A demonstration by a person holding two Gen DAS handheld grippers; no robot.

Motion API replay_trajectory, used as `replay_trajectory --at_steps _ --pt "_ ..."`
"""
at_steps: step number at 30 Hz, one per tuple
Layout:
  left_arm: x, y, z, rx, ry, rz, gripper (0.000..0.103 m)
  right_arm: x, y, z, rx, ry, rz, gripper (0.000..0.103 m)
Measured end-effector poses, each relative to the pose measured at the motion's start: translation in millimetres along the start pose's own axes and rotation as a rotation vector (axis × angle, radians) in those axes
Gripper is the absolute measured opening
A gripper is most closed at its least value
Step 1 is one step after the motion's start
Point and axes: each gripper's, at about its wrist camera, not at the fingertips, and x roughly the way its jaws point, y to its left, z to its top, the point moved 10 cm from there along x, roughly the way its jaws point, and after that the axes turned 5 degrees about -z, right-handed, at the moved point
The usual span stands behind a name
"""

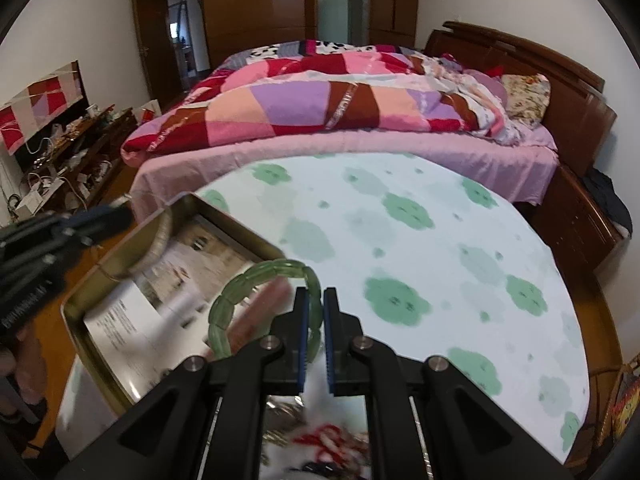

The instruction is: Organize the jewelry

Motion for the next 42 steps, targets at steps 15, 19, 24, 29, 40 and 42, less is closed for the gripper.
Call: replay_trajectory --at_steps 15,19,24,29,40,42 --pt "19.1 16.4 1.8 0.007 0.049 0.016 0.004 32.7 42.0 14.3 -0.030 0.019 0.012 0.009" --pt "23.3 19.6 -3.0 -0.001 0.062 0.019 0.004 36.6 45.7 12.7 -0.032 0.027 0.009 0.009" --pt "25.9 21.9 -6.2 -0.002 0.071 0.024 0.004 42.2 47.6 10.1 -0.027 0.038 0.007 0.009" --pt "29.5 23.7 -8.9 -0.005 0.081 0.027 0.004 45.9 51.2 8.1 -0.024 0.047 0.010 0.009" --pt "35.7 28.2 -15.6 -0.002 0.105 0.035 0.004 52.3 50.1 1.9 -0.018 0.065 0.006 0.009" --pt "37.2 28.8 -17.1 -0.001 0.110 0.037 0.004 53.0 49.5 0.8 -0.013 0.066 0.008 0.009"
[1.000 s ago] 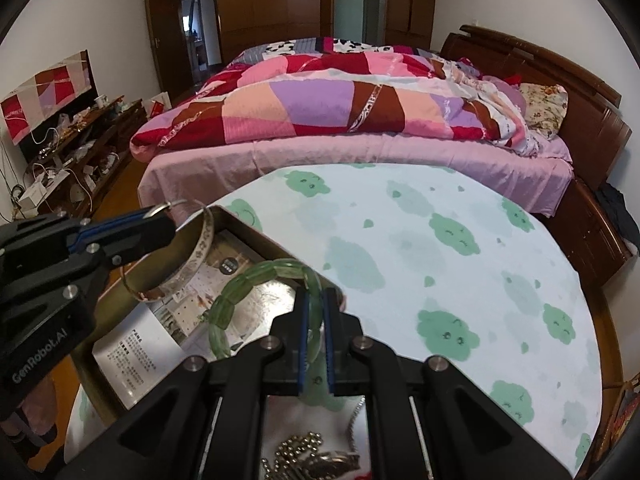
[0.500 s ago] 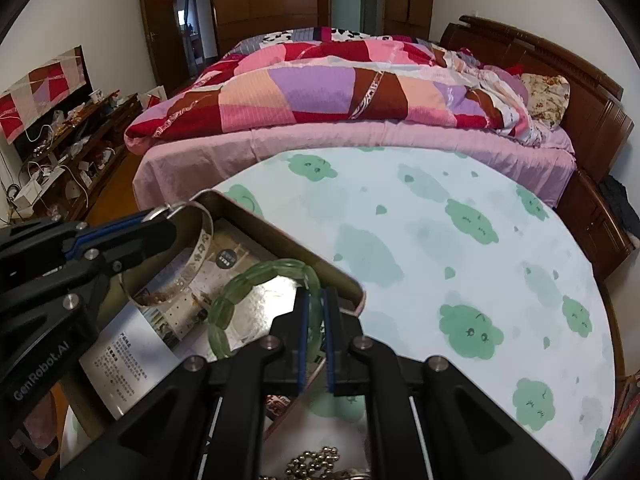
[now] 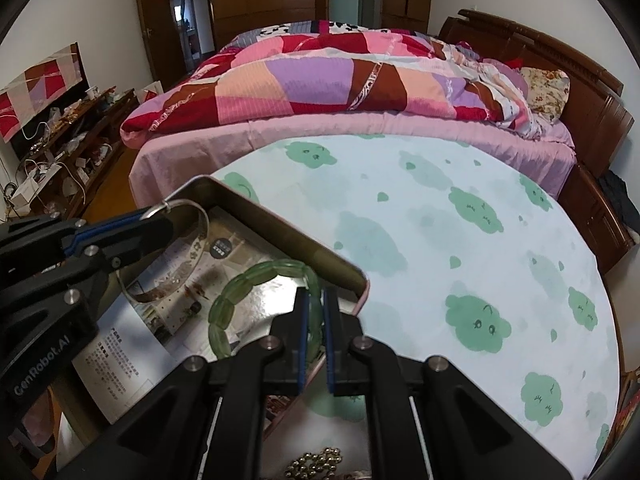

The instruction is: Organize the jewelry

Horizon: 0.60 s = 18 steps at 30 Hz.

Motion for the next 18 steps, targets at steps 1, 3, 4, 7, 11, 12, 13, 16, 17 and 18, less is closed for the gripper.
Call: replay_trajectory --at_steps 1,3,4,7,11,12,13,16,17,18 --pt "0.7 0.3 -0.8 -0.001 0.002 0.000 0.004 -0.4 0.1 -0.4 0.000 -0.001 -0.001 0.009" --pt "1.3 0.6 -1.9 0.001 0.005 0.001 0.004 0.4 -0.5 -0.6 -0.003 0.001 -0.002 0.009" --pt "1.0 0.4 -1.8 0.002 0.005 0.000 0.004 1.0 -0.8 -0.7 -0.003 0.002 -0.001 0.009" --pt "1.5 0.5 -2.5 0.000 0.008 0.002 0.004 1.7 -0.8 -0.8 -0.004 0.002 -0.002 0.009" --pt "1.3 0.7 -2.6 -0.001 0.012 0.004 0.004 1.9 -1.1 -0.8 -0.001 0.003 0.000 0.009" --pt "0.9 0.9 -2.6 -0.001 0.014 0.009 0.004 2.0 -0.7 -0.9 -0.001 0.004 -0.001 0.010" --pt "0.3 1.8 -2.3 -0.003 0.010 0.013 0.004 2.2 -0.8 -0.9 -0.004 0.004 -0.001 0.010" --pt "-0.6 1.3 -3.0 0.003 0.014 0.015 0.005 2.9 -0.8 -1.9 0.001 0.002 0.003 0.013" --pt "-0.9 0.5 -3.3 0.007 0.015 0.014 0.005 2.9 -0.8 -2.1 0.003 -0.001 0.007 0.013" --pt "-1.5 -1.0 -3.6 0.012 0.017 0.012 0.005 2.8 -0.5 -2.8 0.004 -0.003 0.007 0.013"
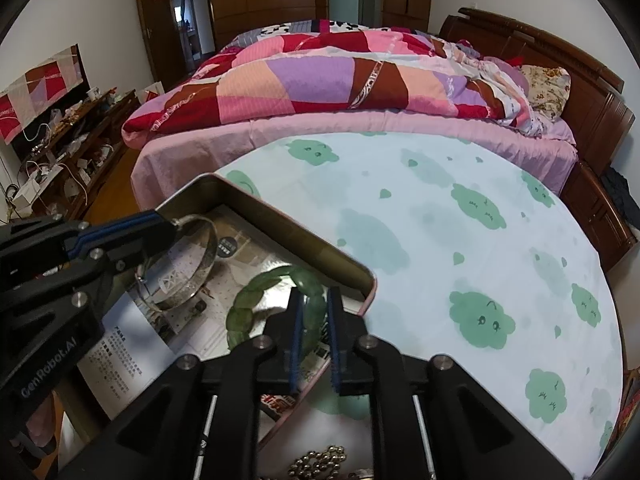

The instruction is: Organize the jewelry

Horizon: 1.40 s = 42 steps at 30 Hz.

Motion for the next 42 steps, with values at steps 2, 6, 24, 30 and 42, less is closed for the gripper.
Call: replay_trajectory --at_steps 2,6,24,30,42 --pt "-1.7 -3.1 0.1 0.010 -0.003 0.000 0.005 -0.7 -0.6 -0.5 0.005 -0.007 0.002 0.015" --pt "-7.6 -5.5 0.7 0.025 -0.007 0.027 0.025 -9.5 -4.6 1.9 0.018 -0.038 0.005 0.029" --pt "-62.5 -45.5 -26.6 0.001 -0.139 0.016 0.080 -92.9 -97.7 -68.7 0.184 -0.083 -0.052 0.065" --pt "-65.9 -85.6 -44.3 0.031 -0.119 -0.032 0.080 -110.8 -133.9 -114.6 0.253 -0.079 -0.109 0.069" --pt "-59.8 -159.6 -70.7 0.121 -0.056 -0.099 0.070 -109.5 -161.1 -160.1 0.295 -0.083 -0.163 0.069"
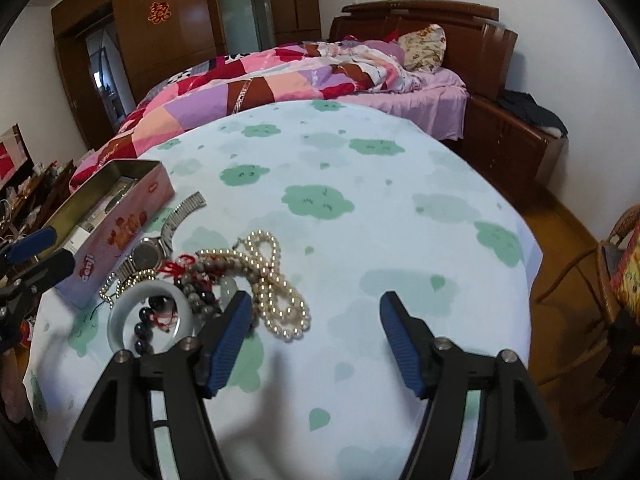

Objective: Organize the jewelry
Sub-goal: 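Grasp the white jade bangle with the left gripper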

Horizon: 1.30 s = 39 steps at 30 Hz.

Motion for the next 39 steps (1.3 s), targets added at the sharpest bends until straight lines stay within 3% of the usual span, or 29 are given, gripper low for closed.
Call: replay_trajectory --at_steps 4,8,11,15,17,22,28,33,39 --pt "13.0 -23.4 -10.7 0.031 0.060 -0.060 0.069 6.9 3.9 -8.7 -0.023 0.004 -0.015 0.069" --pt "31.8 -28.3 -30.1 0.008 0.149 -0.092 0.049 10.1 11.3 -14.1 -0.032 0.011 0.006 0.069" --pt "37.1 -26.8 -35.7 -0.024 0.178 -0.116 0.047 8.4 13.9 -15.3 -0.047 0.003 0.001 0.070" --pt "44.6 -32.4 -43.3 -0.032 0.215 -0.160 0.019 8.0 11.7 -15.2 -0.037 -0.003 0.003 0.072" --pt "43.9 -33.5 -43.7 -0.043 0.211 -0.182 0.010 9.3 11.8 -15.9 -0.033 0.001 0.002 0.072" --pt "31.6 -34.4 -40.0 -0.028 0.170 -0.182 0.010 8.6 10.3 -15.0 -0.028 -0.006 -0.001 0.072" --pt "10.4 -15.9 -24.3 -0.040 0.070 -0.114 0.010 5.4 5.2 -11.0 -0.024 -0.020 -0.012 0.072" --pt "2.4 5.6 -16.1 -0.045 0.017 -0.030 0.010 5.2 12.7 -9.3 -0.052 -0.005 0.016 0.052" --pt "8.4 14.0 -18.8 -0.079 0.023 -0.043 0.010 12.2 13.6 3.1 -0.060 0.002 0.005 0.045"
